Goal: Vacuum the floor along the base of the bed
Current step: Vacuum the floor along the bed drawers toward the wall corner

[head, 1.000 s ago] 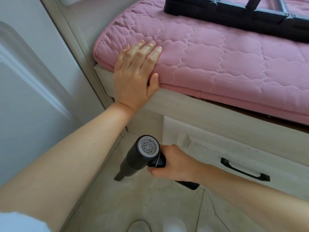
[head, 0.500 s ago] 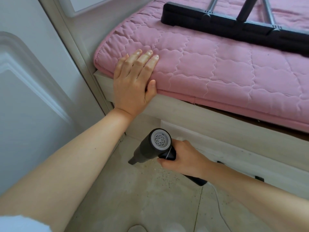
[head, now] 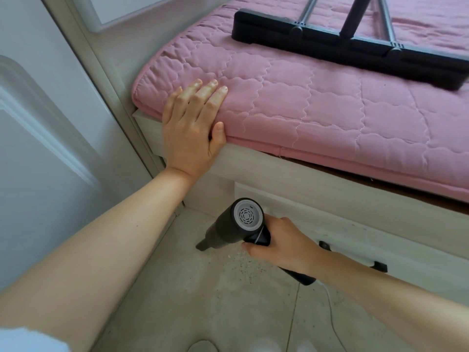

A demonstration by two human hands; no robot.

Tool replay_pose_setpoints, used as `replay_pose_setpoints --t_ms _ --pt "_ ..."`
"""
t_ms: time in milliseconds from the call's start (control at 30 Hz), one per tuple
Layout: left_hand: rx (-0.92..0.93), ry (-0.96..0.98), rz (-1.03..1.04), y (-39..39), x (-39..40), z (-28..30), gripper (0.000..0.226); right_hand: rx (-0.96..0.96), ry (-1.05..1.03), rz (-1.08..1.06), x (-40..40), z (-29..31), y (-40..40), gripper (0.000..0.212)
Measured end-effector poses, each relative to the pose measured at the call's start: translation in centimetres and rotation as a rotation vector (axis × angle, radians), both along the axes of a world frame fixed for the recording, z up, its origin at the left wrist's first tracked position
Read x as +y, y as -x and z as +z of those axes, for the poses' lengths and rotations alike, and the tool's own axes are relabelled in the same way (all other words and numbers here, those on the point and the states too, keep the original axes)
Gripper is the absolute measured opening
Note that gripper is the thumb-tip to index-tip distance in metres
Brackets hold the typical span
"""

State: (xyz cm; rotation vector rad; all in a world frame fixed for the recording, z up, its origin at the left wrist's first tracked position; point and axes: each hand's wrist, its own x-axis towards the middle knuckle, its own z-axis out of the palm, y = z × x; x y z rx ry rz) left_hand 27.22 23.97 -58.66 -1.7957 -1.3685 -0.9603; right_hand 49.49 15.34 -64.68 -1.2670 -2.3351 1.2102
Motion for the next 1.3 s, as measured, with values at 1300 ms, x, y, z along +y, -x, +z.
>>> replay_pose_setpoints --t_ms 1300 --pt "-0.036 0.029 -0.029 -0.1 -0.1 0.1 0.054 -0.034 0.310 0.132 -0.5 1.3 -1.7 0.023"
